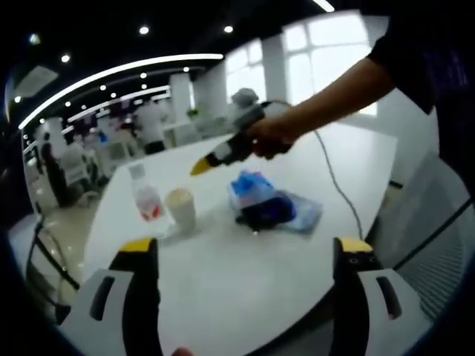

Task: Arrange the tabletop items into an orderly group along one side of the table until the central work area is clear of visible clutter.

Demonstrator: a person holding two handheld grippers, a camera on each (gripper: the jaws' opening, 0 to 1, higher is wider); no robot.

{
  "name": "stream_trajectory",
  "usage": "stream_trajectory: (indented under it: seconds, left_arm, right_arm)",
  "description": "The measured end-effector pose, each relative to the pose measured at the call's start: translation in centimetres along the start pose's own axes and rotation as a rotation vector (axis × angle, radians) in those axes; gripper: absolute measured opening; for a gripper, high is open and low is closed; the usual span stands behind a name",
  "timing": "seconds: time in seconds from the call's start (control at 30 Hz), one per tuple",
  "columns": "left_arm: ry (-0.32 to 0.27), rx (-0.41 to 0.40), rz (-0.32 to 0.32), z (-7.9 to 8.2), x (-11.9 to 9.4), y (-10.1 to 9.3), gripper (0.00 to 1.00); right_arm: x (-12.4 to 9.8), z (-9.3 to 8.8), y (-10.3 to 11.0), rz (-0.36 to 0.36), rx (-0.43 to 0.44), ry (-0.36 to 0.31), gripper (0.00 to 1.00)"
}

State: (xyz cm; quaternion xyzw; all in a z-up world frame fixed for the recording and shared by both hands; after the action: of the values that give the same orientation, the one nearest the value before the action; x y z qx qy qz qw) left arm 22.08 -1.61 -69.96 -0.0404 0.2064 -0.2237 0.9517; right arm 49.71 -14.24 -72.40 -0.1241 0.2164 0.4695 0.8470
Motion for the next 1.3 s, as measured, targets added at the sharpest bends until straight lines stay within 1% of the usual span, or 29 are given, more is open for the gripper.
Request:
stream_trajectory:
  seconds: [0.1,0.23,0.3,0.63,0.77,0.83,0.97,1.13,1.3]
  left_arm:
    - [-0.002,-0.002,0.000,0.0,0.0,0.0,0.96]
    - [-0.007,-0.002,-0.004,0.1,-0.1,-0.1,0.99]
    - [-0.009,-0.004,-0.006,0.1,-0.1,-0.2,1.00]
    - [-0.008,-0.001,-0.015,0.1,-0.3,-0.3,1.00]
    - [-0.006,0.003,-0.017,0.1,-0.3,-0.3,1.00]
    - [-0.005,0.006,-0.017,0.1,-0.3,-0.4,1.00]
    - [-0.004,0.006,-0.022,0.1,-0.4,-0.4,1.00]
    - [-0.005,0.007,-0.024,0.1,-0.4,-0.4,1.00]
    - [-0.001,0.006,-0.024,0.0,-0.4,-0.3,0.98]
  right_arm:
    - [-1.0,-0.3,0.0,-0.014,-0.020,0.005,0.60]
    - [-2.1,-0.9,0.3,-0.028,-0.018,0.007,0.63]
    - [-2.8,-1.2,0.3,-0.043,-0.031,0.006,0.65]
    - [-5.5,-2.7,0.4,-0.093,-0.022,0.012,0.67]
    - [-6.4,-3.3,0.4,-0.129,-0.021,0.014,0.67]
    - [-6.7,-3.6,0.2,-0.148,-0.016,0.014,0.66]
    - [-6.9,-4.6,0.1,-0.191,-0.032,0.047,0.66]
    - [-6.8,-5.5,-0.3,-0.250,-0.026,0.083,0.64]
    - [-6.5,-6.2,-0.9,-0.306,0.010,0.121,0.58]
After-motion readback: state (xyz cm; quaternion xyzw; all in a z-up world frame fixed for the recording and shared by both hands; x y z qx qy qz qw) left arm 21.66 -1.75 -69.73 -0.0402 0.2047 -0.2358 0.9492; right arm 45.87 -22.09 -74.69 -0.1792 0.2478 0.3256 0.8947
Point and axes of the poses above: the point that each gripper's makers call its tool centre point, and the gripper's own axes: x roughly forward along the fingers, y roughly to its left, z roughly out of its top, the point moved 7 cm from there along -x, roughly backward along the fingers, and after that the axes turned 15 degrees about -x, right-handed, at the moved point
